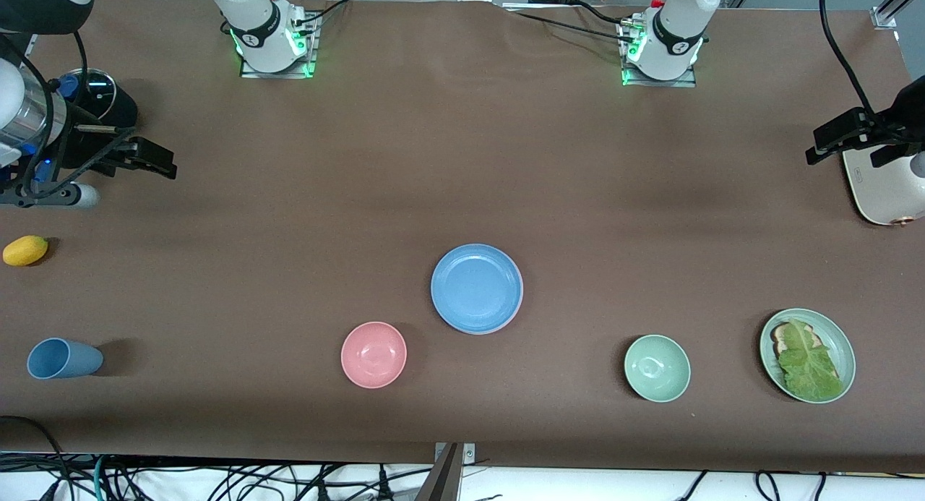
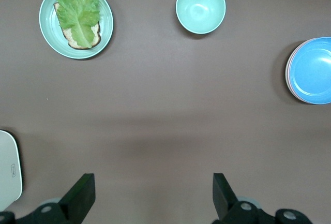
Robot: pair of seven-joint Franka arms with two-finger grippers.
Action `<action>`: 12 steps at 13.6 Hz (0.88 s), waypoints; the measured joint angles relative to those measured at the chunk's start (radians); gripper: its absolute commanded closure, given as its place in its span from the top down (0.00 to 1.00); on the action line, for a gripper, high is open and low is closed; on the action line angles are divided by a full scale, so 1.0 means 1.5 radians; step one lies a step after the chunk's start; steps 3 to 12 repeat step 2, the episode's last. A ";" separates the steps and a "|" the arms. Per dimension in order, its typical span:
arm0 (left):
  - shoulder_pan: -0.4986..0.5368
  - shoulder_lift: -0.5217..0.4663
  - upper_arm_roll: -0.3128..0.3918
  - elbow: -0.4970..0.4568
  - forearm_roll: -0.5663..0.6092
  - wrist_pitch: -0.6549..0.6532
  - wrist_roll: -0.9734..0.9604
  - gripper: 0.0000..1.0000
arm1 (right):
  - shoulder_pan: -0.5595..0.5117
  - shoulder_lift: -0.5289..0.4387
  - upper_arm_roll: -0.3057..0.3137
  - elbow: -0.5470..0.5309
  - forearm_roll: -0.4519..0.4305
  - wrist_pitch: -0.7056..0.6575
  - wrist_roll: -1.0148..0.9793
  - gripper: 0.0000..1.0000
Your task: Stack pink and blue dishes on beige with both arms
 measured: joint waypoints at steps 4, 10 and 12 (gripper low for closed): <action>0.001 0.000 0.001 0.000 0.000 0.000 0.000 1.00 | 0.000 0.000 -0.006 0.000 0.000 0.000 -0.006 1.00; 0.001 0.000 0.001 0.000 0.000 0.000 0.000 1.00 | 0.000 0.000 -0.006 0.000 0.000 0.000 -0.006 1.00; 0.001 0.000 0.001 0.000 0.000 0.000 0.000 1.00 | 0.000 0.000 -0.006 0.000 0.000 0.000 -0.006 1.00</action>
